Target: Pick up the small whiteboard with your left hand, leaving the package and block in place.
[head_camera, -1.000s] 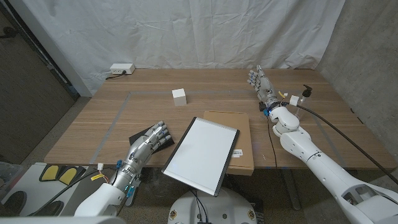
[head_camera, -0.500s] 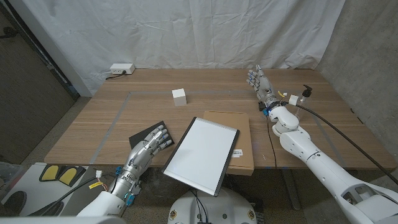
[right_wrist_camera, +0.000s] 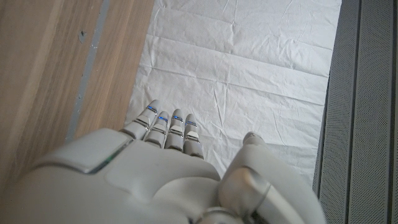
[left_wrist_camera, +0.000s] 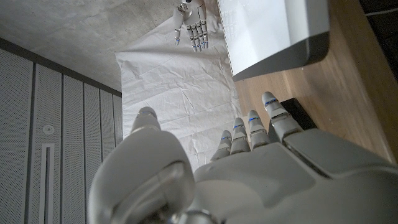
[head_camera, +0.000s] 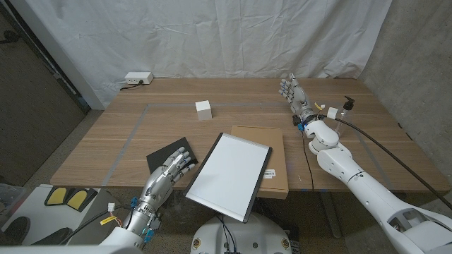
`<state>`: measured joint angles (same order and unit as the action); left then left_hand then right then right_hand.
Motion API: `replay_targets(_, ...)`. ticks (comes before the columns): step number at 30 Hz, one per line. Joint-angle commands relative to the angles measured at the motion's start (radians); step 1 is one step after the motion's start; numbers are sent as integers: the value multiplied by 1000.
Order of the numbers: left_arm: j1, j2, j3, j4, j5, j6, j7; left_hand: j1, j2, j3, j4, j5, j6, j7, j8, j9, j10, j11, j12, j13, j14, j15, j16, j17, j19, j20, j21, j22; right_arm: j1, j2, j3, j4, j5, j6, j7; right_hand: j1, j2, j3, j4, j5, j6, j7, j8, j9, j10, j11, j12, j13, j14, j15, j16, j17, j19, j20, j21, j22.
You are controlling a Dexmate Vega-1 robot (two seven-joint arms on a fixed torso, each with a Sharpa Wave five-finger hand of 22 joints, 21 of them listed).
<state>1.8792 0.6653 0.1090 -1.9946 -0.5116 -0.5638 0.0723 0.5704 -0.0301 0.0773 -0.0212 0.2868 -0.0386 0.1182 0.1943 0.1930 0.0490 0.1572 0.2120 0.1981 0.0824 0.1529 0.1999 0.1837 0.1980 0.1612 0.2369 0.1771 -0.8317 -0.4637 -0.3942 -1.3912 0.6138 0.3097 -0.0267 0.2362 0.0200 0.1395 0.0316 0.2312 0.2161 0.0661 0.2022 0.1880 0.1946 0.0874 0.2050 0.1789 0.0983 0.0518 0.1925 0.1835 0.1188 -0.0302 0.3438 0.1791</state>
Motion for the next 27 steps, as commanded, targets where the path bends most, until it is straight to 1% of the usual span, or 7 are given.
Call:
replay_targets(1, -23, -44, 62, 77, -21, -64, -22, 10, 0, -2, -4, -5, 3, 48, 8, 4, 1, 3, 2, 1, 5, 3, 4, 5, 4, 1, -3, 2, 4, -3, -3, -4, -8, -10, -8, 4, 9, 0, -2, -5, 1, -5, -3, 3, 3, 1, 4, 5, 8, 1, 1, 4, 6, -1, -2, 4)
replay_targets(5, -38, -48, 85, 96, -43, -73, -35, 10, 0, -2, -4, -6, 4, 48, 8, 4, 0, 3, 2, 1, 6, 3, 3, 5, 3, 0, -4, 2, 9, 3, -5, 4, -7, -6, -5, 4, 9, 0, -3, -6, 2, -7, -3, 3, 3, 1, 4, 5, 8, 1, 1, 4, 6, -1, -3, 4)
replay_targets(12, -63, -39, 115, 111, -72, -66, -47, 11, 1, -3, -4, -8, 5, 48, 8, 4, 1, 2, 2, 1, 10, 7, 4, 5, 4, 0, -5, 2, 21, 11, -9, 21, -6, -2, 3, 4, 10, 0, -3, -6, 2, -7, -3, 4, 3, 1, 4, 5, 8, 1, 1, 4, 7, 0, -5, 4)
replay_targets(17, -76, -48, 139, 134, -83, -89, -58, 12, 1, -3, -4, -9, 3, 47, 8, 4, 0, 2, 2, 1, 11, 8, 3, 5, 6, 1, -6, 3, 24, 14, -10, 24, -6, -2, 4, 4, 10, -1, -3, -6, 1, -6, -3, 4, 3, 1, 4, 5, 8, 0, 1, 4, 7, -1, -7, 4)
replay_targets(21, -92, -51, 168, 163, -125, -128, -111, 16, 0, -5, -7, -12, -13, 49, 2, 4, -9, 4, -2, 2, 9, 9, 1, 5, 20, 31, -4, 3, 26, 13, -10, 24, -8, -3, 3, 4, 10, -1, -4, -6, 0, -5, -4, 4, 4, 1, 5, 5, 7, 1, 0, 4, 8, 0, -8, 4)
replay_targets(22, -93, -48, 172, 166, -124, -135, -118, 19, 0, -5, -8, -14, -16, 50, 1, 4, -13, 11, -4, 2, 8, 12, 0, 5, 23, 37, -4, 3, 26, 12, -10, 23, -8, -4, 2, 4, 10, -1, -4, -6, 1, -5, -3, 4, 3, 0, 4, 5, 8, 1, 0, 4, 8, 0, -8, 4)
replay_targets(27, -58, -41, 166, 141, -109, -140, -80, 22, -4, -7, -11, -16, -24, 57, -1, 4, -19, 15, -6, 2, 7, 20, -2, 5, 24, 46, -6, 3, 27, 10, -10, 22, -9, -10, 0, 4, 11, -1, -5, -7, 0, -7, -4, 4, 4, 2, 5, 5, 7, 2, 0, 4, 8, -1, -10, 4)
